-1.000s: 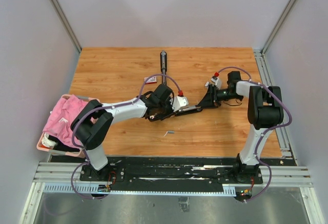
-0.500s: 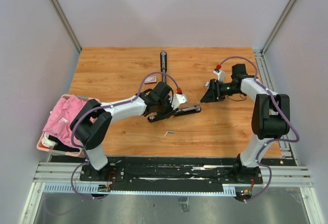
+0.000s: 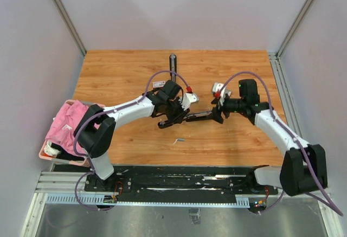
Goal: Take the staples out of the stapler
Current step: Unload the staple at the center of the board.
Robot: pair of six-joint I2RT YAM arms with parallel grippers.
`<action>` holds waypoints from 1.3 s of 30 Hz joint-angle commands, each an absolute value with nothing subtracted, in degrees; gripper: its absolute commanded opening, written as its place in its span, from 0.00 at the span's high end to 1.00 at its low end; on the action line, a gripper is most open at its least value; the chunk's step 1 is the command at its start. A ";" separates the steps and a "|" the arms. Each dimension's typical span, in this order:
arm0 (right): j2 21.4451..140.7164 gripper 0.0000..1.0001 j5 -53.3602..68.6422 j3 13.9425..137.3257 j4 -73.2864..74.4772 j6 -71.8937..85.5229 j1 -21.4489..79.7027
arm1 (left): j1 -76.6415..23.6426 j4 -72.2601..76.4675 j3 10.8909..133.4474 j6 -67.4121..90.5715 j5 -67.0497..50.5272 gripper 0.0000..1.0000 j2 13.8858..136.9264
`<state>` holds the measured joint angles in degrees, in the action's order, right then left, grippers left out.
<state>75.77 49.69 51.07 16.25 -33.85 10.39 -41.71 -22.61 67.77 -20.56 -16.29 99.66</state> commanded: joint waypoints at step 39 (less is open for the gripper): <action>84.35 0.38 12.72 31.79 -29.15 -57.70 42.50 | -37.12 -20.98 69.60 -11.30 -29.98 1.00 98.96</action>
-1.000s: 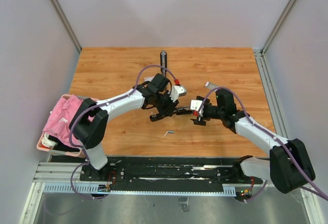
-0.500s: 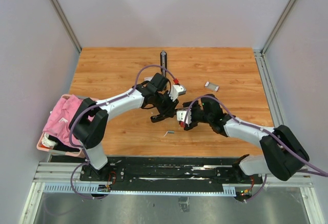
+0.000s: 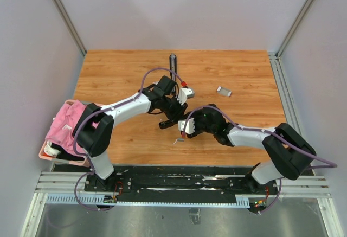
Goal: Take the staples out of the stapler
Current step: Unload the staple at the center of the board.
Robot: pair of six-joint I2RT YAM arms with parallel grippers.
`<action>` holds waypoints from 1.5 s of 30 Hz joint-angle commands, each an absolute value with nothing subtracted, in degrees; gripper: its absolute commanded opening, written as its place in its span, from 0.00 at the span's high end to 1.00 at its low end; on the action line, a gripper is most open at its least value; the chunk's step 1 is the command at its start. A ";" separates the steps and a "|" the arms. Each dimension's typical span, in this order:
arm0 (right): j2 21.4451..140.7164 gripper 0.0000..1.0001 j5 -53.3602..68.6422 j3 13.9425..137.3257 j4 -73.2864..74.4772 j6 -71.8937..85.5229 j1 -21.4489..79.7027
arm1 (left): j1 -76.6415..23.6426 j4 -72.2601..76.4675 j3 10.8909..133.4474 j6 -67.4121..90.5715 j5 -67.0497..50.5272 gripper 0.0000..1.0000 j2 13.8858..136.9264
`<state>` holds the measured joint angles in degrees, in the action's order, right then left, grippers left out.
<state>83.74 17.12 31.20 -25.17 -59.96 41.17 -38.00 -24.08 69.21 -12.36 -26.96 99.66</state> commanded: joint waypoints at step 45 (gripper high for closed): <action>85.60 0.90 13.56 41.13 -14.13 -51.79 45.33 | -32.08 -21.36 69.74 -11.54 -31.02 0.58 97.75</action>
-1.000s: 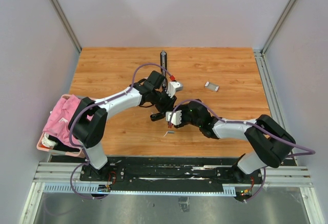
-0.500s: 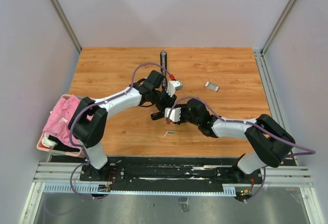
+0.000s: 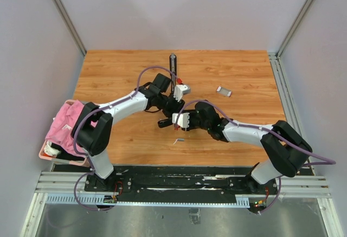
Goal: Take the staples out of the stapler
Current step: Unload the staple at the center of the board.
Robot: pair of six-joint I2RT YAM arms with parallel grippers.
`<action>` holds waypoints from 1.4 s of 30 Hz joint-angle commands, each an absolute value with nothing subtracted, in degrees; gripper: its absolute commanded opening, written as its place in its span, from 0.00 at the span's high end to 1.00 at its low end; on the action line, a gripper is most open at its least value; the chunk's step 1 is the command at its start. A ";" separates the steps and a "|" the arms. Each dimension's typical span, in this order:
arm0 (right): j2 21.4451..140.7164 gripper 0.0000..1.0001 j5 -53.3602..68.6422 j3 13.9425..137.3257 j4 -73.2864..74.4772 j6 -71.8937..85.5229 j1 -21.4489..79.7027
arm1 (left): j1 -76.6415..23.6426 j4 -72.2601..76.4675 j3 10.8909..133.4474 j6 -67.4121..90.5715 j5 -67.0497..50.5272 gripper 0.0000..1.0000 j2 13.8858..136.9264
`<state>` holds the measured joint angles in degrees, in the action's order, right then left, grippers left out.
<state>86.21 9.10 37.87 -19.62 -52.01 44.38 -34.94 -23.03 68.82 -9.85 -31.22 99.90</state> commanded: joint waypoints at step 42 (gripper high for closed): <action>93.11 0.96 29.68 58.57 15.53 -48.80 42.83 | -19.18 -22.42 63.21 -15.64 -30.86 0.35 80.52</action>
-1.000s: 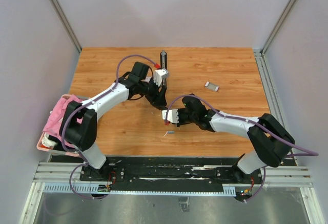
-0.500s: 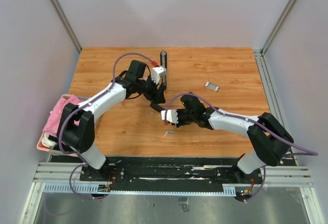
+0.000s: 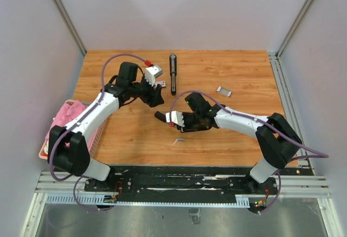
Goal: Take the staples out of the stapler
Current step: Unload the staple at the center of the board.
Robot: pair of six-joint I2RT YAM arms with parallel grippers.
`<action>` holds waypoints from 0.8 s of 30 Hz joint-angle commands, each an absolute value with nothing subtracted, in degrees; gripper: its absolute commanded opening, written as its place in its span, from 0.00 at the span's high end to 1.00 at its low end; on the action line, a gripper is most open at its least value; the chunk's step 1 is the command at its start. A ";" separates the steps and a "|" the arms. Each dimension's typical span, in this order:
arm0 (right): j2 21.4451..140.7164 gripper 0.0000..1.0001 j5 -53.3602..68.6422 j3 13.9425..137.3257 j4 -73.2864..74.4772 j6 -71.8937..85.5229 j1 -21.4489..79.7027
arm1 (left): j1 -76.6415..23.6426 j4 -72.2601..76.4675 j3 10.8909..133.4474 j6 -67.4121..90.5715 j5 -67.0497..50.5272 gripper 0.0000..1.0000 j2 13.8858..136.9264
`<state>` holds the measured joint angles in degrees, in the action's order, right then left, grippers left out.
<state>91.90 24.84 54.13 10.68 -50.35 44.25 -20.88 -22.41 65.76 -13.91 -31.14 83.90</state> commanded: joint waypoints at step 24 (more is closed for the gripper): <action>105.06 0.95 46.50 78.51 40.07 -43.64 38.06 | -12.66 -18.52 56.08 -14.24 -32.08 0.34 71.45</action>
